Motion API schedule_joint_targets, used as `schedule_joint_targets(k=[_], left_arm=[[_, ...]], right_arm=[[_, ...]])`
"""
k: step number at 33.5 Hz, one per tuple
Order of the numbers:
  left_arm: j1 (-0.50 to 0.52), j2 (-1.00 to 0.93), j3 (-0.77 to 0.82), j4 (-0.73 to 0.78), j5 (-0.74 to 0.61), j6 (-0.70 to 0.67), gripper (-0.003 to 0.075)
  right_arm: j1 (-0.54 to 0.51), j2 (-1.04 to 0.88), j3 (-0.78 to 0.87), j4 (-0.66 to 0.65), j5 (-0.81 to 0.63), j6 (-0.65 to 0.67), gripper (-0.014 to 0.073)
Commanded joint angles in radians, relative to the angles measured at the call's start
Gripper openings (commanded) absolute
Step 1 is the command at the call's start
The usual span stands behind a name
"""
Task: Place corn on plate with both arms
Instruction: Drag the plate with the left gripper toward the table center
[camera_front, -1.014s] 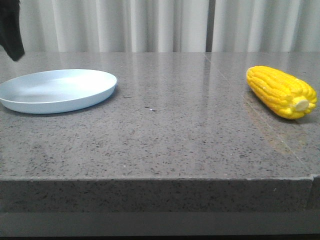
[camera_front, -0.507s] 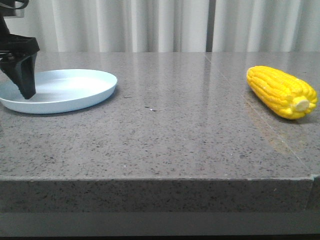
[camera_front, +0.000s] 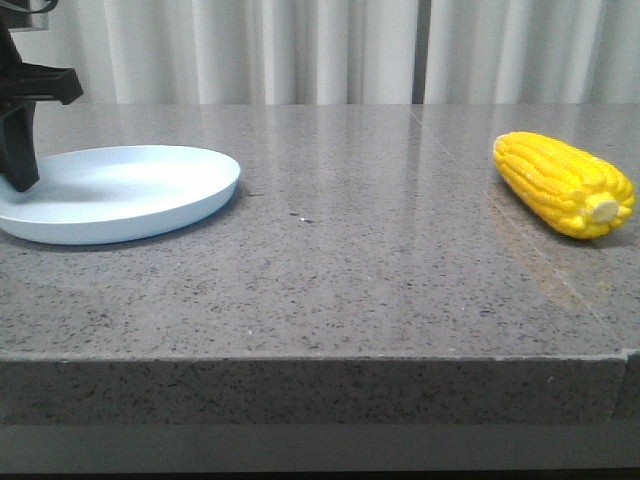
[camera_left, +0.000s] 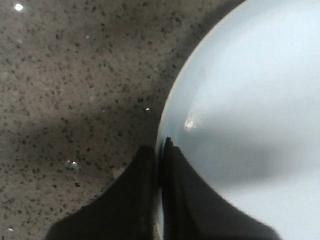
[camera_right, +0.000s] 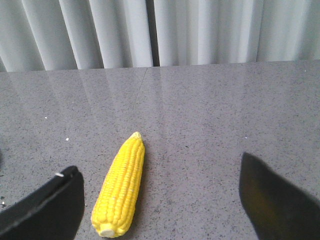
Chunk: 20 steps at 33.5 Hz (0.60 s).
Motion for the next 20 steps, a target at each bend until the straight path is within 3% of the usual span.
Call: schedule_joint_targets(k=[1, 10, 15, 20], left_arm=[[-0.015, -0.066, -0.057, -0.022, -0.010, -0.004, -0.0020], [-0.156, -0.101, -0.218, -0.113, 0.073, -0.004, -0.0020], [-0.260, -0.045, -0.225, -0.139, 0.033, -0.004, -0.0020], [-0.289, 0.022, -0.225, -0.143, -0.012, -0.004, -0.0020]], right_arm=[[-0.005, 0.015, -0.037, 0.001, -0.080, -0.009, 0.0650], [-0.005, 0.015, -0.037, 0.001, -0.080, -0.009, 0.0650], [-0.005, 0.015, -0.037, 0.001, -0.080, -0.009, 0.0650], [-0.005, 0.015, -0.037, 0.001, -0.080, -0.009, 0.0650]])
